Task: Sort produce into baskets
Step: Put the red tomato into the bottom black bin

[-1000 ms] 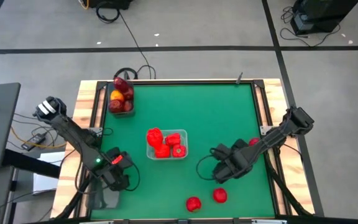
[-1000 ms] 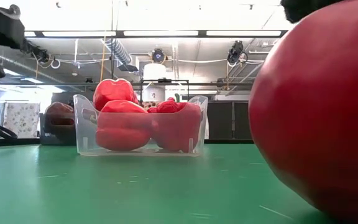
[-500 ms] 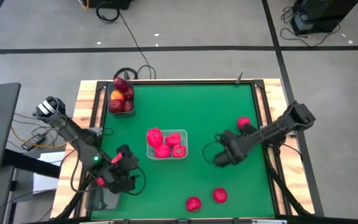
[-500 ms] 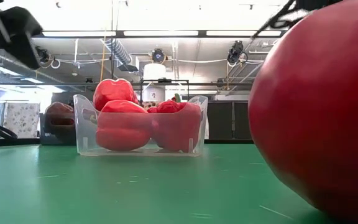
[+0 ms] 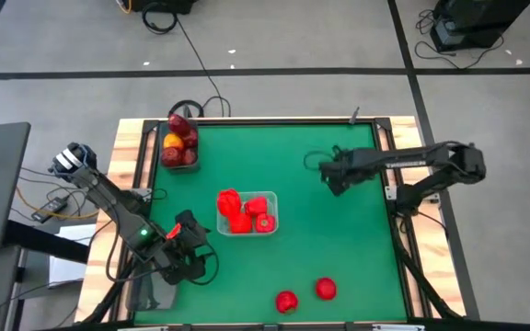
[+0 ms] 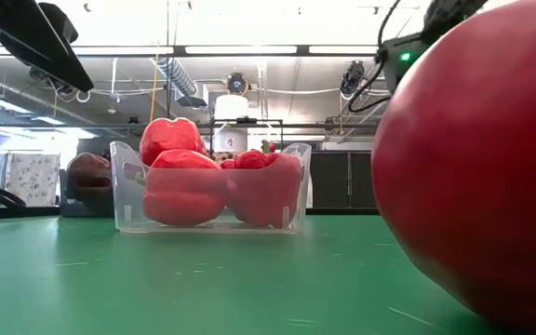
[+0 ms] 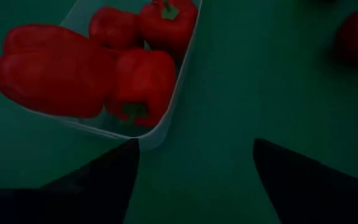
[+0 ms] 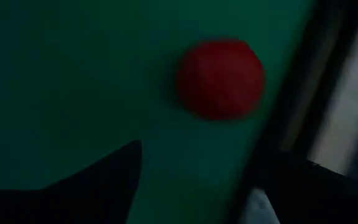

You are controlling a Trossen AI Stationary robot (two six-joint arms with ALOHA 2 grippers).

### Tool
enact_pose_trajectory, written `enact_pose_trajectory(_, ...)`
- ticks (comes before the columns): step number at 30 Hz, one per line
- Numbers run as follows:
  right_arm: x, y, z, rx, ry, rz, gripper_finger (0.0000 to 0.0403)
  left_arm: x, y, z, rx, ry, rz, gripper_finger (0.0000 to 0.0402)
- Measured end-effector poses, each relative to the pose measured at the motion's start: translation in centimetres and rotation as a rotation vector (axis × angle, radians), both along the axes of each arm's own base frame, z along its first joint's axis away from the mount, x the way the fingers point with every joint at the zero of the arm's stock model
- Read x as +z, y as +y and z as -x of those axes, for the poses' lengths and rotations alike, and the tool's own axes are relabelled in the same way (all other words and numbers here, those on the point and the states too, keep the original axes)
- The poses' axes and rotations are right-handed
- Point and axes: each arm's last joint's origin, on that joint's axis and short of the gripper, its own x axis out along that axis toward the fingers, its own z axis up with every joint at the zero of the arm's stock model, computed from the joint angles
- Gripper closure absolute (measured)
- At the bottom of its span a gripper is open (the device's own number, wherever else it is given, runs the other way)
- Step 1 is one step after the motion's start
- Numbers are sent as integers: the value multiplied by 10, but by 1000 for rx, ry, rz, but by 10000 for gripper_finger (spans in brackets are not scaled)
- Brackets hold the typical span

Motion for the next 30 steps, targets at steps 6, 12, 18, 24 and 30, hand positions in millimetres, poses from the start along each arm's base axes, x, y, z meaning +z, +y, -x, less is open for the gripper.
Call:
enact_pose_trajectory(6, -10, -49, 11, -73, -155, 49, 74, 0, 0, 0, 5, -9, -2, 82)
enact_pose_trajectory(12, -32, -80, 24, -150, -125, -5, 60, 1, -1, -2, 10, -28, 18, 82)
enact_pose_trajectory(18, -58, -88, 34, -195, -25, -111, 52, 1, -1, -2, 11, -30, 20, 82)
enact_pose_trajectory(24, -62, -85, 31, -171, -6, -127, 57, 1, -1, -2, 27, -35, 36, 82)
enact_pose_trajectory(30, -35, -79, 30, -131, -67, -139, 57, 2, -3, -3, 27, -49, 49, 82)
